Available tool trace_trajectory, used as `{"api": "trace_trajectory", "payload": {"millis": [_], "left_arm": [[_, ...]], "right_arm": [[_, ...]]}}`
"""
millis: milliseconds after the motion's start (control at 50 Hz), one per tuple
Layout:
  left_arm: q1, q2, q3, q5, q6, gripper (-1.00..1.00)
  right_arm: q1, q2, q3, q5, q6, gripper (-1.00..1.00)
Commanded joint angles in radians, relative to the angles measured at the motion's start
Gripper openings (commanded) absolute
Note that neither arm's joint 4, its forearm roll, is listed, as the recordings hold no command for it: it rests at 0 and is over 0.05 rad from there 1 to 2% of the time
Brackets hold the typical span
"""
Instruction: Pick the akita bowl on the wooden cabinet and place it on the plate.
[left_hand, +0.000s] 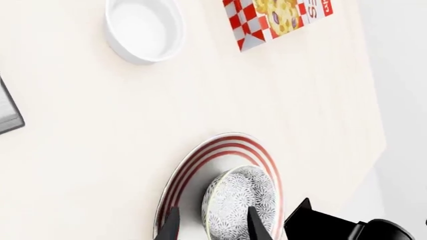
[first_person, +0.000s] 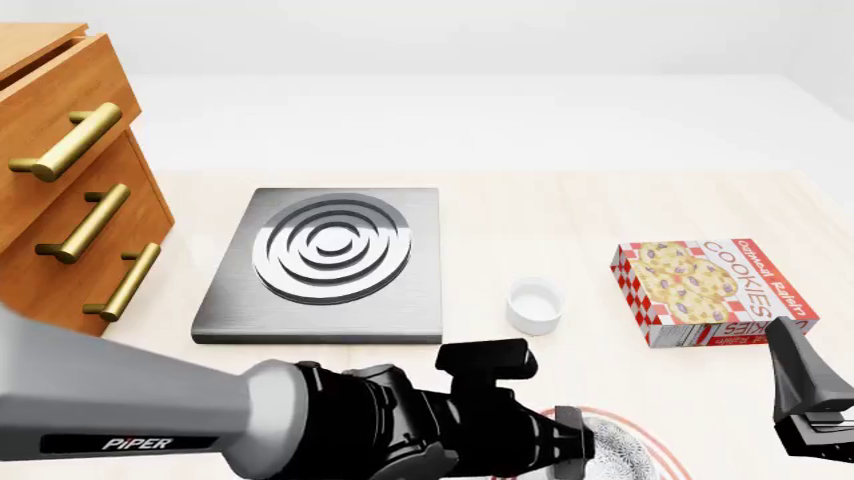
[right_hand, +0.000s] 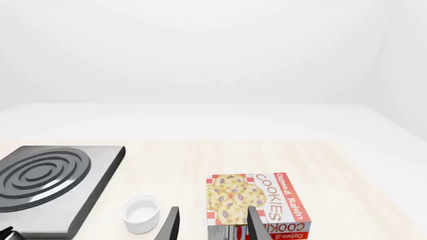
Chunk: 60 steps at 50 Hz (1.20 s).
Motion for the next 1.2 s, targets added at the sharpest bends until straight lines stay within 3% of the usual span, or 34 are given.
{"api": "trace_trajectory", "payload": {"millis": [20,260,440,740,1200], "left_arm": [[-0.005,-0.021,0.003,0.011,0.008,1.00],[0.065,-0.142,0.018,0.056,0.112,1.00],[0.088,-0.229,0.045,0.065,0.143,1.00],[0.142,-0.341,0.123,0.046,0.142,1.00],[0.315,-0.487,0.259,0.013,0.108,1.00]], "right_arm": [[0.000,0.000,0.000,0.000,0.000,1.00],[0.000,0.000,0.000,0.000,0.000,1.00],[0.000,0.000,0.000,0.000,0.000,1.00],[0.000,0.000,0.000,0.000,0.000,1.00],[0.000,0.000,0.000,0.000,0.000,1.00]]}}
